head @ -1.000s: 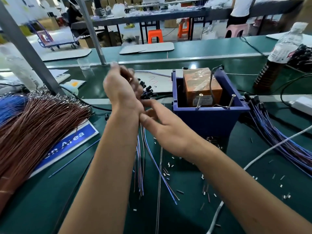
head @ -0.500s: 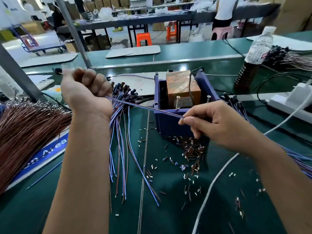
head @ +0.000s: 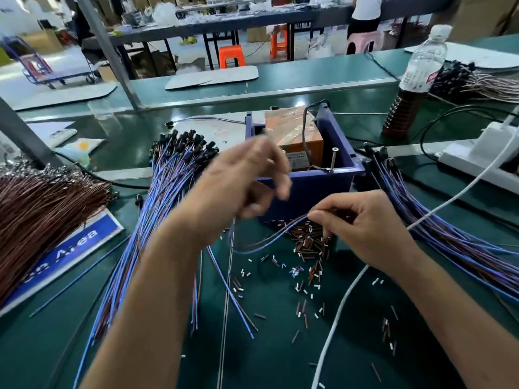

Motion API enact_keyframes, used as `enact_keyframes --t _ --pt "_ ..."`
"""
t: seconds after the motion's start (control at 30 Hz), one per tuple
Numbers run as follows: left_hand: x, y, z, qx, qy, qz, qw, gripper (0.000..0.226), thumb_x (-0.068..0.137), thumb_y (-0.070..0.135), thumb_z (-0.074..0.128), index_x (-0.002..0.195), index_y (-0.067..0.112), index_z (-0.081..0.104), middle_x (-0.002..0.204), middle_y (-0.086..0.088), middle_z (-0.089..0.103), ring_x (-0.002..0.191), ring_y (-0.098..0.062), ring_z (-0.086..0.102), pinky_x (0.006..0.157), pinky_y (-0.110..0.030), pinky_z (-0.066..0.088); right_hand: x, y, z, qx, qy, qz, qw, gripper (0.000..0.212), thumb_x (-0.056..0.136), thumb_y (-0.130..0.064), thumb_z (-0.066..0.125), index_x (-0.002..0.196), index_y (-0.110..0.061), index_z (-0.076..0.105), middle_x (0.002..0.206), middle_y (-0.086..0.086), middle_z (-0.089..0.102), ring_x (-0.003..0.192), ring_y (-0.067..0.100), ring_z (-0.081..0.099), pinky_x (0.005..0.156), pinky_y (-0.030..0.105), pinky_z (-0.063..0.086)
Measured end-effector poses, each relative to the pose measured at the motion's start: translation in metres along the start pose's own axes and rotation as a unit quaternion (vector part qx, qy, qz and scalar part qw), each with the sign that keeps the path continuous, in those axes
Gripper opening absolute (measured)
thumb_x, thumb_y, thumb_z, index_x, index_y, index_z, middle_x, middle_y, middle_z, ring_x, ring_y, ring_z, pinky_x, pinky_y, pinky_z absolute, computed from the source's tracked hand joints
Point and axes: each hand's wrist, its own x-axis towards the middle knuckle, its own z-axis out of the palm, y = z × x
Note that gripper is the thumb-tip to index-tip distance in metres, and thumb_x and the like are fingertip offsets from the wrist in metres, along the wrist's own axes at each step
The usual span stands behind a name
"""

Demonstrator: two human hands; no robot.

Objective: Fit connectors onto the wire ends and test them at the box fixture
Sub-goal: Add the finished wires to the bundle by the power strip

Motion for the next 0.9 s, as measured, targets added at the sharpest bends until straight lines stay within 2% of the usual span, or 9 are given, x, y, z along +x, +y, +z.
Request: enact_keyframes --t 0.07,0.13,0.2,0.3,0.43,0.57,0.7,0.83,0.9 --pt "0.004 -0.014 0.036 0.133 0.0 0.032 0.991 0.033 0.11 0.033 0.04 0.09 0.013 0.058 0.073 -0.003 0.067 0.045 -0.015 0.049 0.04 -0.026 0.039 -0.002 0.002 0.001 -0.009 0.015 -0.015 1.0 0.019 0.09 -0.04 0.07 0.085 -0.023 0.079 0.064 -0.008 0.069 0.058 0.012 0.066 0.058 0.025 0.053" --pt "0.004 -0.033 0.061 0.309 0.064 0.102 0.943 0.033 0.108 0.037 0.045 0.085 0.015 0.051 0.069 0.006 0.06 0.059 -0.017 0.053 0.055 -0.041 0.047 -0.005 0.004 0.001 -0.042 0.054 -0.038 0.997 0.023 0.09 -0.037 0.069 0.09 -0.016 0.08 0.071 -0.01 0.073 0.062 0.009 0.069 0.059 0.025 0.054" --pt "0.0 -0.05 0.074 0.388 0.119 0.153 0.901 0.034 0.108 0.041 0.045 0.084 0.016 0.045 0.073 0.01 0.051 0.064 -0.017 0.049 0.059 -0.045 0.045 -0.008 0.006 -0.002 -0.031 0.086 -0.018 0.996 0.018 0.091 -0.028 0.073 0.093 -0.012 0.082 0.078 -0.01 0.076 0.069 0.008 0.071 0.062 0.023 0.056" --pt "-0.003 -0.069 0.077 0.38 0.151 0.177 0.895 0.035 0.107 0.038 0.049 0.086 0.009 0.053 0.081 0.004 0.05 0.068 -0.021 0.049 0.059 -0.044 0.044 -0.011 0.009 -0.003 0.017 0.09 0.02 0.996 0.009 0.093 -0.021 0.075 0.091 -0.014 0.081 0.077 -0.008 0.076 0.072 0.011 0.072 0.066 0.024 0.056" --pt "-0.005 -0.074 0.072 0.362 0.176 0.188 0.896 0.027 0.106 0.032 0.058 0.098 0.008 0.065 0.092 0.003 0.059 0.08 -0.015 0.057 0.068 -0.029 0.048 -0.011 0.006 -0.001 0.081 0.112 0.029 0.99 0.004 0.092 -0.018 0.079 0.091 -0.015 0.082 0.074 -0.002 0.075 0.068 0.014 0.071 0.065 0.026 0.057" --pt "-0.003 -0.077 0.067 0.304 0.132 0.187 0.925 0.008 0.101 0.023 0.067 0.098 0.015 0.067 0.085 0.018 0.063 0.079 -0.001 0.062 0.07 -0.016 0.044 -0.012 0.005 0.005 0.11 0.112 0.033 0.987 0.006 0.092 -0.01 0.077 0.091 -0.015 0.081 0.073 -0.004 0.076 0.065 0.006 0.069 0.064 0.018 0.054" --pt "-0.004 -0.078 0.062 0.288 0.11 0.192 0.932 0.01 0.093 0.016 0.075 0.103 0.014 0.073 0.093 0.01 0.072 0.088 -0.005 0.068 0.076 -0.023 0.053 -0.011 0.007 0.005 0.126 0.109 0.035 0.985 0.021 0.092 -0.004 0.075 0.084 -0.022 0.078 0.068 -0.012 0.073 0.058 -0.001 0.065 0.059 0.008 0.047" --pt "-0.005 -0.075 0.057 0.29 0.111 0.191 0.931 0.002 0.093 0.01 0.075 0.091 0.012 0.074 0.082 0.007 0.071 0.077 -0.009 0.066 0.068 -0.024 0.05 -0.01 0.009 0.006 0.159 0.114 0.048 0.98 0.011 0.092 -0.014 0.078 0.084 -0.022 0.079 0.066 0.0 0.072 0.052 0.003 0.061 0.052 0.01 0.045" --pt "-0.004 -0.077 0.056 0.303 0.128 0.178 0.928 0.008 0.091 0.008 0.074 0.085 0.011 0.072 0.073 0.006 0.065 0.068 -0.011 0.061 0.061 -0.026 0.046 -0.008 0.012 0.006 0.179 0.134 0.07 0.972 0.008 0.092 -0.02 0.078 0.084 -0.021 0.08 0.067 0.005 0.071 0.048 0.008 0.057 0.047 0.014 0.042"
